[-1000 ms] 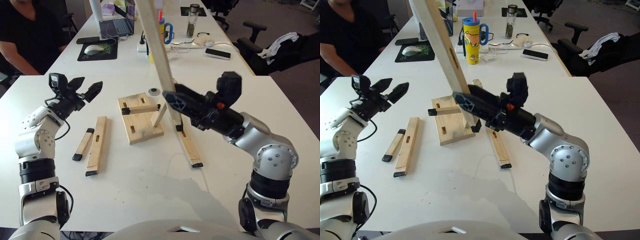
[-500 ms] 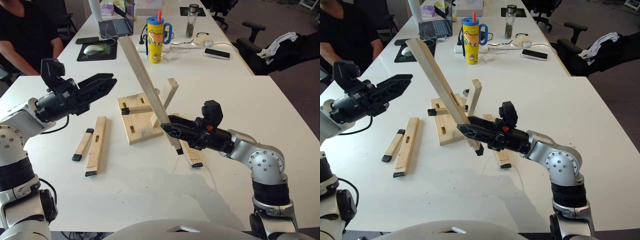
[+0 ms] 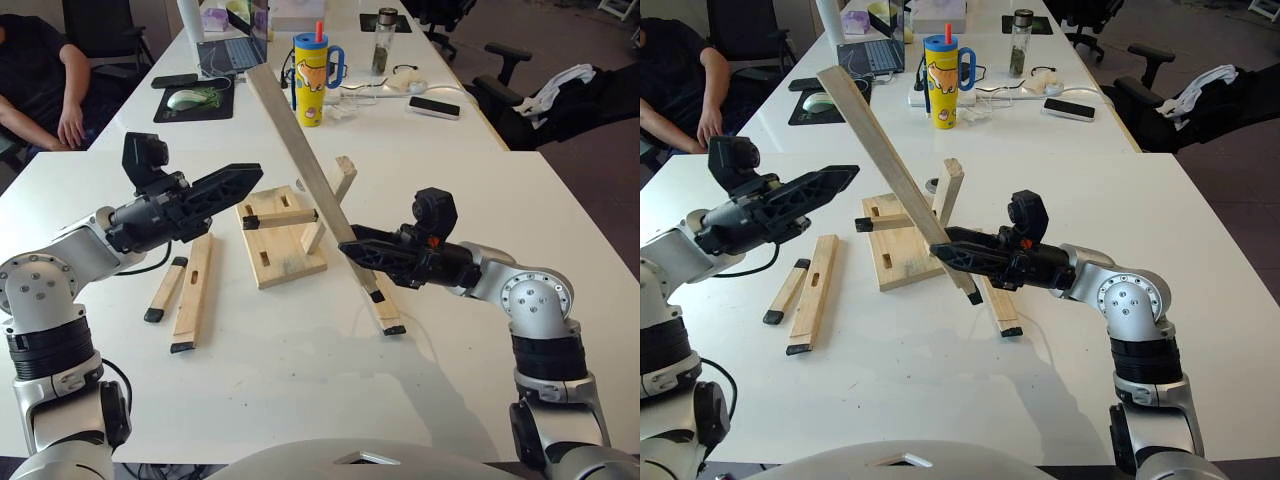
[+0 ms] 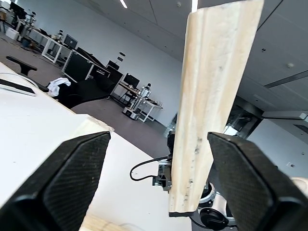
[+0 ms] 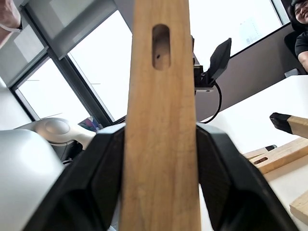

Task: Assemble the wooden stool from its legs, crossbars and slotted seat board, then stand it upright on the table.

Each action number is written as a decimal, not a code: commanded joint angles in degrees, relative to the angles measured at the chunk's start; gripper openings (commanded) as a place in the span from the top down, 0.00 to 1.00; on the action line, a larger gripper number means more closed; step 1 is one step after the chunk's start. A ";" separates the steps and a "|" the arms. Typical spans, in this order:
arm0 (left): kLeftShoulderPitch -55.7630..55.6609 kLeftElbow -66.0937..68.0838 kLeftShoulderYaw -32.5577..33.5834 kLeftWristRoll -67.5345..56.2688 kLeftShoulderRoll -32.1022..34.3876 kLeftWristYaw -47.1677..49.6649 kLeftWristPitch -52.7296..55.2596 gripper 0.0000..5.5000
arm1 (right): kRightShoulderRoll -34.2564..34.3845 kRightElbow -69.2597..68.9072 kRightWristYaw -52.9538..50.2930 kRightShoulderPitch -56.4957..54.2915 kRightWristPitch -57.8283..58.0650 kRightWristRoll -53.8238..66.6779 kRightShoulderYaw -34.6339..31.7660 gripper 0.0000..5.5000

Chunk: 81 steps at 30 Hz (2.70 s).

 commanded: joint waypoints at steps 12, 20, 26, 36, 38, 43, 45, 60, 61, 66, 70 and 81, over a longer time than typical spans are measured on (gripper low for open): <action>-2.76 -1.14 -2.54 -9.50 0.66 3.49 1.27 0.22 | -1.76 2.71 5.40 -1.85 -0.28 -4.58 2.10 0.63; -3.05 -0.96 -4.21 -9.01 1.76 3.75 0.87 0.22 | -3.84 1.17 9.57 -1.08 0.18 -6.42 3.41 0.63; -2.52 -1.78 -5.56 -6.97 2.04 1.70 0.23 0.22 | -4.92 0.91 10.86 -0.80 -0.18 -8.04 4.40 0.63; -1.54 -1.24 -6.51 -4.13 2.90 -0.93 0.12 0.39 | -5.88 1.10 13.14 -0.48 -0.27 -9.62 5.26 0.63; -1.28 -1.11 -6.74 -3.59 3.35 -1.83 0.43 0.43 | -5.71 1.11 13.18 -0.17 -0.15 -9.61 5.04 0.63; -0.24 -0.48 -7.04 -2.31 3.94 -3.66 0.53 0.56 | -5.94 1.27 13.32 -0.07 -0.57 -9.99 5.02 0.63; -0.12 -0.25 -7.12 -1.76 4.14 -4.25 0.51 0.59 | -6.19 1.02 13.76 -0.03 -0.73 -10.11 4.98 0.63; 9.98 1.44 -3.74 8.56 10.68 -11.11 -0.93 0.62 | -5.38 3.57 5.71 5.25 -4.54 -16.41 2.12 0.32; 10.86 2.17 -2.57 9.49 11.83 -11.76 -1.39 0.62 | -4.10 3.24 3.83 6.25 -6.14 -18.09 2.79 0.32; 9.71 8.63 -1.94 19.56 17.29 -19.10 -9.51 0.62 | 8.90 4.10 -12.66 8.92 -11.84 -24.87 5.77 0.32; 4.97 13.00 -5.09 25.49 18.80 -24.86 -14.38 0.62 | 16.34 6.09 -20.73 10.80 -15.22 -28.49 7.24 0.32; -2.12 19.98 -6.26 37.00 18.04 -28.15 -28.48 0.62 | 22.32 13.80 -27.14 11.31 -21.40 -37.43 10.60 0.32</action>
